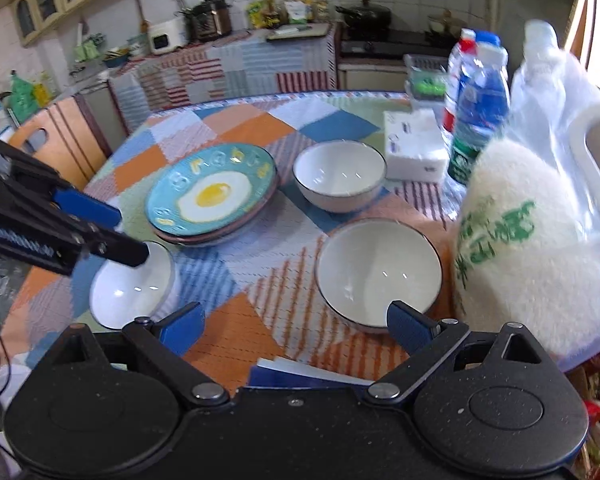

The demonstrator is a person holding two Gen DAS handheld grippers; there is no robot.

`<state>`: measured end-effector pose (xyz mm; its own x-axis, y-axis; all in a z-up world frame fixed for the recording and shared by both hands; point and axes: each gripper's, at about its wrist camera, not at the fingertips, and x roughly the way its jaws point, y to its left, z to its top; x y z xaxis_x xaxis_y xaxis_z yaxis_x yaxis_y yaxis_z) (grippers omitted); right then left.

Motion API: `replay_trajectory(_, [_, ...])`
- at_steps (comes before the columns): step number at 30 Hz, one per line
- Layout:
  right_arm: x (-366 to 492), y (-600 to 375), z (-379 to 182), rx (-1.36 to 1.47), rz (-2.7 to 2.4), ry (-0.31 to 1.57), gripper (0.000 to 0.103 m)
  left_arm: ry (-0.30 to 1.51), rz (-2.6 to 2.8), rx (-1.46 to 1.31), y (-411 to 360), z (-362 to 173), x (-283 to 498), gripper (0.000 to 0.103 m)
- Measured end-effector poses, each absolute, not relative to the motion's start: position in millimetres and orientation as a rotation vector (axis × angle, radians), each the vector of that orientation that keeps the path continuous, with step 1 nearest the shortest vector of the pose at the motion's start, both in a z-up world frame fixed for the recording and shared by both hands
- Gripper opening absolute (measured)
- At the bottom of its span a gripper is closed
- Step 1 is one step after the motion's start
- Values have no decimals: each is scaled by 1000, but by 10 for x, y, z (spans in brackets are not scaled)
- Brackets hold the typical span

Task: Organize plates and bowls
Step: 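Grasp the second white bowl beside the rice bag with the right gripper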

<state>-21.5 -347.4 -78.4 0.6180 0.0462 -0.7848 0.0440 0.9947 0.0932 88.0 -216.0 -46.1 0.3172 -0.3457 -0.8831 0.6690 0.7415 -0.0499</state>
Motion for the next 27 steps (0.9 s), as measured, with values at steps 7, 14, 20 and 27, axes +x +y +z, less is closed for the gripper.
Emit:
replay_trajectory(7, [-81,-3683,-1176,210,-120,949,99,1041,-740,303,-2492,-683,1089,55])
replay_trajectory(14, [71,-3771,-1406,275,-169,974,99,1064,-788,281,-2810,-1005,1294,56])
replay_trajectory(20, [134,-3704,-1596,194,-254,963,96,1072,-755,249,-3000,-1255,1428,56])
replay_trajectory(27, [199,-3690,-1715,244,-284,944,96,1076,-753,272,-3200,-1485,1465,51])
